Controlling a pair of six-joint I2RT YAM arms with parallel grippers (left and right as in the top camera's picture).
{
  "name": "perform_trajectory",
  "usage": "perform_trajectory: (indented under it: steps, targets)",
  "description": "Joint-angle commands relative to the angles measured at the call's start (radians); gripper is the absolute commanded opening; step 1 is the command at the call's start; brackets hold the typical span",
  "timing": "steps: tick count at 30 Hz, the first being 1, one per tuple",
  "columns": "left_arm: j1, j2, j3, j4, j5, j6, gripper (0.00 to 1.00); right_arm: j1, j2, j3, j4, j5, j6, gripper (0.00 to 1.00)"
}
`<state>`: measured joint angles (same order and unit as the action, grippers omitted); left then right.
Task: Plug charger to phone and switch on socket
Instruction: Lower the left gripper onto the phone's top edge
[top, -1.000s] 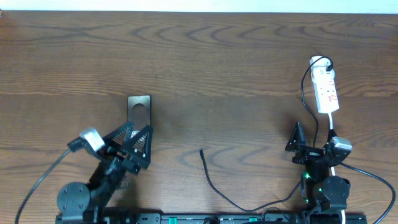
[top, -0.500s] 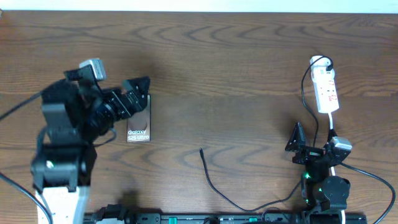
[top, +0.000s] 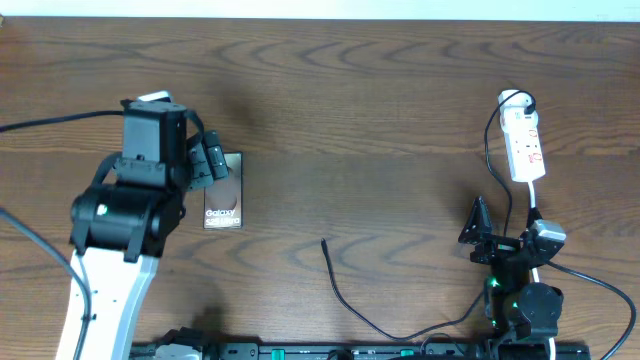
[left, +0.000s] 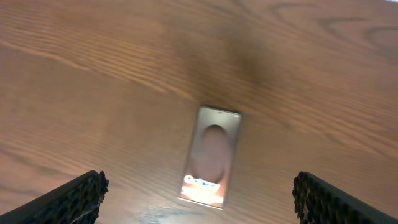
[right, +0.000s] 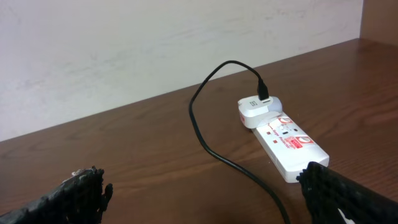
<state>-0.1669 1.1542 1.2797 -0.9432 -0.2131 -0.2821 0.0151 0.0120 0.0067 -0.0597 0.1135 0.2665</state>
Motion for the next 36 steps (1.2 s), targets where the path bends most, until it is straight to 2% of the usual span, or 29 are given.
perform_trajectory:
  steps: [1,11,13,16,18,23,28,36]
  targets:
    - [-0.004,0.062,-0.020,-0.008,-0.076,0.020,0.98,-0.007,-0.006,-0.001,-0.003,0.014,-0.013,0.99]
    - [-0.004,0.305,-0.020,-0.021,-0.055,0.020,0.98,-0.007,-0.006,-0.001,-0.003,0.014,-0.013,0.99]
    - [0.000,0.352,-0.020,-0.020,-0.006,0.039,0.98,-0.007,-0.006,-0.001,-0.003,0.014,-0.013,0.99]
    - [0.018,0.418,-0.020,-0.021,0.140,0.127,0.98,-0.007,-0.006,-0.001,-0.003,0.014,-0.013,0.99]
    - [0.040,0.453,-0.021,-0.020,0.161,0.130,0.98,-0.007,-0.006,-0.001,-0.004,0.014,-0.013,0.99]
    - [0.099,0.489,-0.027,-0.014,0.163,0.133,0.98,-0.007,-0.006,-0.001,-0.003,0.014,-0.013,0.99]
    - [0.143,0.490,-0.090,0.070,0.321,0.239,0.98,-0.007,-0.006,-0.001,-0.003,0.014,-0.013,0.99]
    - [0.164,0.490,-0.183,0.145,0.314,0.240,0.98,-0.007,-0.006,-0.001,-0.003,0.014,-0.013,0.99]
